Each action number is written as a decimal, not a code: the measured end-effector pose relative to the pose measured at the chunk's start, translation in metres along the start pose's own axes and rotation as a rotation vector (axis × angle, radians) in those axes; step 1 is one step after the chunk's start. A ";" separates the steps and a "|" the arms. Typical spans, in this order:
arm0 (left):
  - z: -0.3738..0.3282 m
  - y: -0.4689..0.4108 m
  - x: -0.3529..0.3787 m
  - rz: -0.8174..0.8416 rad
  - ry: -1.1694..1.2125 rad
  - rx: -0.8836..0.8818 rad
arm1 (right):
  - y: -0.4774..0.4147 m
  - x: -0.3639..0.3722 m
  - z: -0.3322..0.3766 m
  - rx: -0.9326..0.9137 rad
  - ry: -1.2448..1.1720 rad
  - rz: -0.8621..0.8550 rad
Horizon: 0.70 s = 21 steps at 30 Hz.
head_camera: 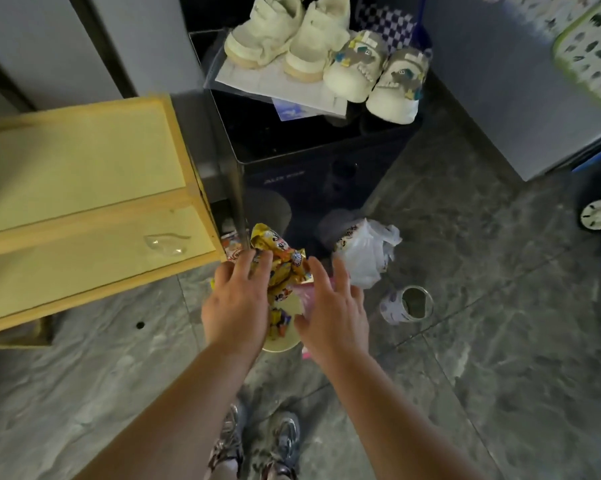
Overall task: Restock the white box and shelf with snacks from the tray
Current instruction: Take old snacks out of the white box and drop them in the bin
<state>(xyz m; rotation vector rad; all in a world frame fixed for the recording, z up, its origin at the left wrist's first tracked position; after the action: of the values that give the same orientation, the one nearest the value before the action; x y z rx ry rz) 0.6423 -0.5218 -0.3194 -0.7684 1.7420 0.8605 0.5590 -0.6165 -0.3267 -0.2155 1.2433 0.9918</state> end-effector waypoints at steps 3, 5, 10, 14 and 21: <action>0.008 -0.017 0.034 0.023 0.011 -0.025 | -0.024 0.028 -0.011 -0.002 0.000 0.010; 0.012 -0.027 0.056 0.030 0.012 -0.027 | -0.040 0.045 -0.017 -0.004 -0.007 0.011; 0.019 -0.049 0.105 0.068 0.048 -0.030 | -0.075 0.086 -0.028 -0.013 -0.040 0.036; 0.018 -0.058 0.126 0.090 0.182 -0.019 | -0.090 0.098 -0.040 0.010 -0.086 0.029; 0.026 -0.048 0.119 0.136 0.189 -0.062 | -0.088 0.093 -0.040 0.007 -0.053 0.050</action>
<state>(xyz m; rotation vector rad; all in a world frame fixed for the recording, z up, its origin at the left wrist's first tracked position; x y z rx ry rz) 0.6595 -0.5377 -0.4477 -0.8006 1.9599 0.9628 0.5942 -0.6460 -0.4533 -0.1519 1.2083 1.0303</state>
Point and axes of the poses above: each hand's wrist, its own y-axis away from the middle knuckle, its own x-axis out of the palm, z = x × y, the point moved 7 cm from there along -y, towards the middle knuckle, and after that the axes turned 1 degree about -y, right-handed, at the moved point
